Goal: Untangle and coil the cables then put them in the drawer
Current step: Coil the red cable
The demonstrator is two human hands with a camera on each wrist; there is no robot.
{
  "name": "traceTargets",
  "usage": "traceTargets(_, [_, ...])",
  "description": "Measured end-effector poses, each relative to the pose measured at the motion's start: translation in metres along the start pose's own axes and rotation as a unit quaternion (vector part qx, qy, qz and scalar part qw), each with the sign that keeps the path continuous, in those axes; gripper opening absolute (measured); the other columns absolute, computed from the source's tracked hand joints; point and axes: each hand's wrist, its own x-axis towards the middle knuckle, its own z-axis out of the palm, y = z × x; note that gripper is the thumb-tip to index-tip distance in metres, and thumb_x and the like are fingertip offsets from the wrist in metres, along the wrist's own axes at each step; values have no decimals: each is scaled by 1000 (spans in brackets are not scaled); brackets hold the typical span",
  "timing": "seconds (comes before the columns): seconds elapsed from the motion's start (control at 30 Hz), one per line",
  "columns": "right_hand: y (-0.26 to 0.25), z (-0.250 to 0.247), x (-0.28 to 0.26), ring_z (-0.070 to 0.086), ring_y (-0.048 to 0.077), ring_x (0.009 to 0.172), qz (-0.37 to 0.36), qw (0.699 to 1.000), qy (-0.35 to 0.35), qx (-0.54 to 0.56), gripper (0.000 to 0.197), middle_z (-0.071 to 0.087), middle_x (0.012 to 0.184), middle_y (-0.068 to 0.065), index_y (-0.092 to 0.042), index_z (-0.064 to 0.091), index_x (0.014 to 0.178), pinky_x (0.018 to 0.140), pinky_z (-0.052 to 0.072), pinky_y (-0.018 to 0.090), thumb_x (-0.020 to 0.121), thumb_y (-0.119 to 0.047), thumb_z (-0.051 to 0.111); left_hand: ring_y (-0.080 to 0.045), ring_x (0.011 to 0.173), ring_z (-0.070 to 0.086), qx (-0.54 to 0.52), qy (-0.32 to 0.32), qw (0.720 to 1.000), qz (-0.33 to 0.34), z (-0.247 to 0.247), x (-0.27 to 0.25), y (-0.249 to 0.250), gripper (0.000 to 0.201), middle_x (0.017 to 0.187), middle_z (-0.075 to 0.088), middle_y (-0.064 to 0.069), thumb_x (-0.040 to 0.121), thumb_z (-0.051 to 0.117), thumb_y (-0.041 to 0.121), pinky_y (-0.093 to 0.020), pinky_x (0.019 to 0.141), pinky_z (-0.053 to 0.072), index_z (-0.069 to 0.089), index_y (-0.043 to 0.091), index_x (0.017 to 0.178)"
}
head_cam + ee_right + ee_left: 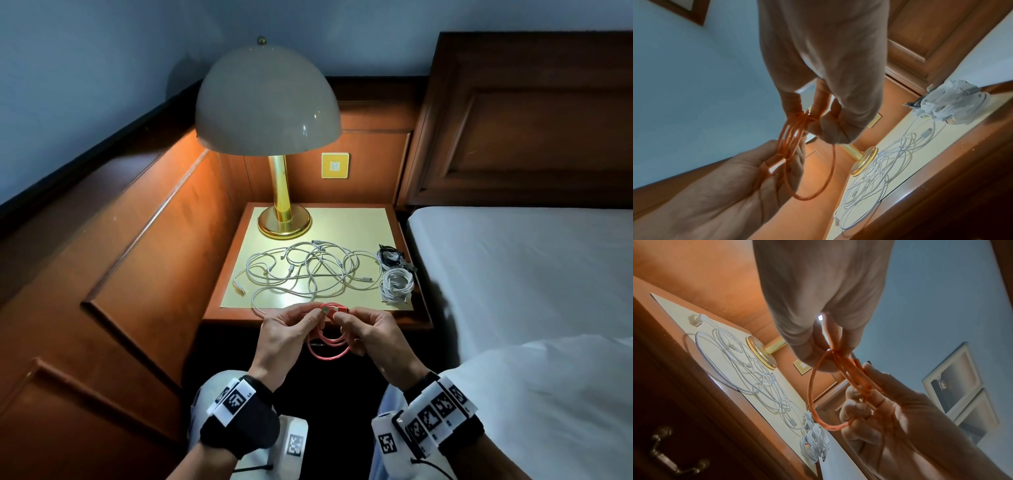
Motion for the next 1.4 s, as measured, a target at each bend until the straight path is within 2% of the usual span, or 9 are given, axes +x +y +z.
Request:
traceTargets(0.2, [3, 6, 3, 39, 13, 50, -11, 1000, 22, 10, 28, 46, 64, 7, 0, 67, 82, 44, 30, 25, 94, -26, 69, -28, 90, 73, -11, -6, 1000, -1, -2, 0, -1, 28, 102, 75, -23, 90, 70, 4, -34, 83, 61, 71, 0, 117])
traceTargets(0.33, [4, 6, 4, 39, 14, 49, -14, 999, 25, 22, 42, 45, 65, 10, 13, 60, 88, 43, 32, 25, 95, -27, 67, -36, 101, 72, 15, -21, 1000, 4, -3, -1, 1, 31, 106, 76, -18, 86, 76, 9, -43, 92, 58, 73, 1, 115])
traceTargets(0.47, [3, 8, 3, 41, 14, 47, -18, 999, 27, 13, 31, 48, 64, 8, -4, 64, 82, 43, 34, 26, 92, -33, 68, -34, 93, 75, 46, 0, 999, 11, 2, -1, 3, 25, 97, 78, -16, 83, 79, 6, -44, 88, 60, 76, 2, 107])
traceTargets(0.63, [5, 4, 0, 58, 8, 59, -42, 998, 15, -37, 36, 66, 80, 5, -15, 59, 117, 56, 46, 22, 86, -14, 79, -24, 81, 76, 113, 50, 992, 41, 0, 2, -3, 16, 85, 79, -7, 84, 78, 5, -32, 77, 61, 80, 6, 99])
traceTargets(0.7, [6, 4, 0, 61, 5, 60, -73, 995, 20, -62, 29, 68, 77, 2, -15, 62, 113, 57, 47, 17, 89, -5, 74, -18, 76, 75, 111, 54, 991, 48, 1, -1, -2, 14, 83, 79, -6, 84, 78, 3, -25, 71, 59, 80, 6, 97])
traceTargets(0.87, [6, 5, 1, 72, 13, 74, -109, 984, 74, -117, 9, 76, 85, 1, -20, 75, 97, 70, 53, 22, 90, -24, 75, -14, 73, 75, 138, 51, 987, 59, 2, -3, -7, 13, 82, 79, -1, 86, 76, 4, -26, 71, 59, 81, 14, 93])
traceTargets(1.13, [-19, -8, 3, 68, 31, 76, -92, 987, 91, 93, 26, 65, 78, 19, -1, 65, 81, 75, 57, 38, 97, -21, 62, -29, 82, 76, 127, 78, 989, 12, -9, 1, -17, 11, 84, 79, -8, 86, 77, 8, -46, 83, 61, 82, 16, 90])
traceTargets(1.3, [-22, -11, -5, 67, 26, 69, -93, 977, 72, 177, 25, 61, 73, 15, 0, 60, 83, 73, 59, 39, 99, -19, 57, -26, 79, 75, 79, 74, 994, 12, -9, -1, -11, 12, 87, 78, -14, 88, 73, 3, -28, 67, 61, 79, 8, 97])
traceTargets(1.4, [-17, -9, -6, 58, 20, 62, -82, 974, 84, 194, 24, 54, 70, 11, -6, 59, 80, 70, 58, 38, 100, -20, 58, -31, 84, 75, 67, 79, 995, 14, -11, 0, -11, 14, 90, 78, -14, 89, 73, 4, -34, 73, 62, 78, 6, 101])
